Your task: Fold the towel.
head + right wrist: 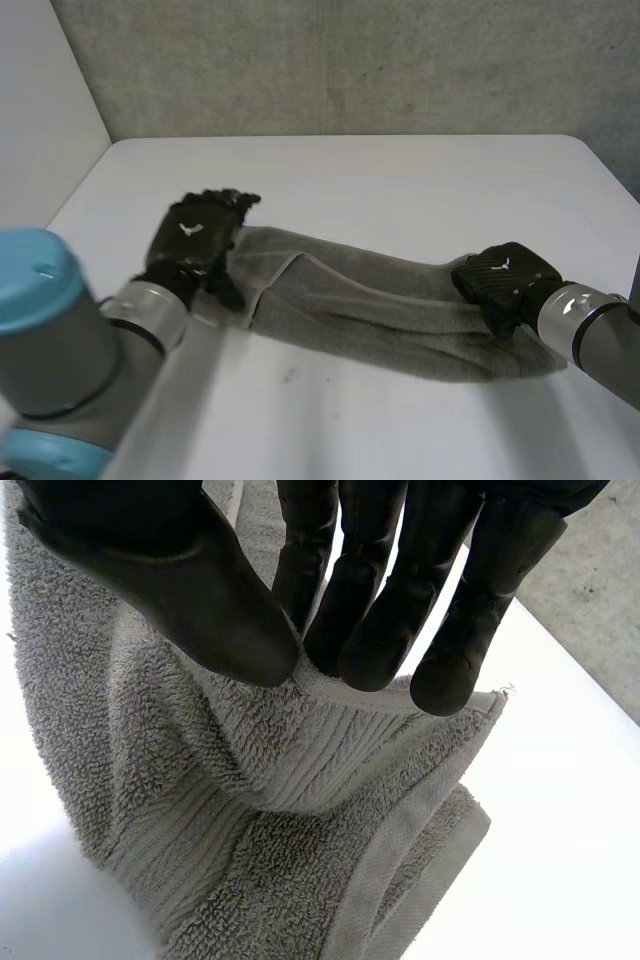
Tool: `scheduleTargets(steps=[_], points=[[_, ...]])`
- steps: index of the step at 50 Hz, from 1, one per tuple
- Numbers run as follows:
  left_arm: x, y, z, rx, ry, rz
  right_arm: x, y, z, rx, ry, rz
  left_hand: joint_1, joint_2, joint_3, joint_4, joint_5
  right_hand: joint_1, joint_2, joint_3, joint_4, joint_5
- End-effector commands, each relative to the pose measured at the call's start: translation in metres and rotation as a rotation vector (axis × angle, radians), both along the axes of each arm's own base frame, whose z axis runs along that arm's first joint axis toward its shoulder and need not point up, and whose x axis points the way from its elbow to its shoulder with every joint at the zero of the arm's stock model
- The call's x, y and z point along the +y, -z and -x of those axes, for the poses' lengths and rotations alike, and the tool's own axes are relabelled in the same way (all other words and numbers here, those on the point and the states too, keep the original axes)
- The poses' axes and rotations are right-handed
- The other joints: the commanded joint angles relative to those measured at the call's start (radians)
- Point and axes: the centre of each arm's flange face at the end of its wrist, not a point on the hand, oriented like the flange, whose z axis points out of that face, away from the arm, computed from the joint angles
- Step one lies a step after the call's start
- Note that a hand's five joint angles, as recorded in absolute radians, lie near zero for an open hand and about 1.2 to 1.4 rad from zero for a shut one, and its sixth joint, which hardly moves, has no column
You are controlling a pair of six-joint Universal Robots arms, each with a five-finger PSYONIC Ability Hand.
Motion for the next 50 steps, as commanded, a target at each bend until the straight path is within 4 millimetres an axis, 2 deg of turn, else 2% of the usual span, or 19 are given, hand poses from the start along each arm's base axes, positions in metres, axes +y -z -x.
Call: scheduleTargets(steps=[1,11,20,26,28,33,45,47,48,50], points=[[0.001,0.024,0.021,-0.071,-0.077,0.024,0.001,0.003,0.001,0.001,0.002,0.000,0.036,0.035,0.034,0.036,0.018,0.070,0.079,0.060,0.060,0.057],[-0.010,0.057,0.034,-0.093,-0.115,-0.016,0.002,0.010,0.000,0.004,0.001,-0.005,0.048,0.046,0.046,0.047,0.030,0.070,0.079,0.060,0.060,0.057],[-0.013,0.081,0.037,-0.086,-0.123,-0.077,0.002,0.014,0.001,0.008,0.000,-0.015,0.098,0.096,0.096,0.097,0.080,0.070,0.079,0.060,0.060,0.057],[-0.016,0.080,0.036,-0.087,-0.151,-0.062,0.002,0.016,0.001,0.009,0.000,-0.019,0.177,0.176,0.175,0.176,0.159,0.070,0.079,0.060,0.060,0.057],[-0.021,0.076,0.034,-0.079,-0.205,-0.030,0.002,0.016,0.001,0.009,0.000,-0.021,0.320,0.319,0.318,0.319,0.302,0.070,0.079,0.060,0.060,0.057],[-0.029,0.071,0.032,-0.078,-0.244,0.008,0.002,0.017,0.001,0.010,0.000,-0.022,0.509,0.507,0.507,0.508,0.491,0.070,0.079,0.060,0.060,0.057],[-0.039,0.067,0.020,-0.206,-0.257,0.052,0.002,0.017,0.001,0.014,-0.003,-0.018,0.585,0.584,0.583,0.585,0.567,0.070,0.079,0.060,0.060,0.057],[-0.039,0.068,0.019,-0.219,-0.255,0.054,0.001,0.019,0.000,0.014,-0.003,-0.019,0.758,0.756,0.755,0.757,0.739,0.070,0.079,0.060,0.060,0.057],[-0.039,0.068,0.019,-0.219,-0.255,0.054,0.001,0.019,0.000,0.014,-0.003,-0.019,0.759,0.757,0.756,0.758,0.741,0.070,0.079,0.060,0.060,0.057],[-0.040,0.069,0.018,-0.221,-0.244,0.050,0.000,0.020,0.000,0.015,-0.004,-0.017,1.048,1.046,1.046,1.047,1.030,0.070,0.079,0.060,0.060,0.057]])
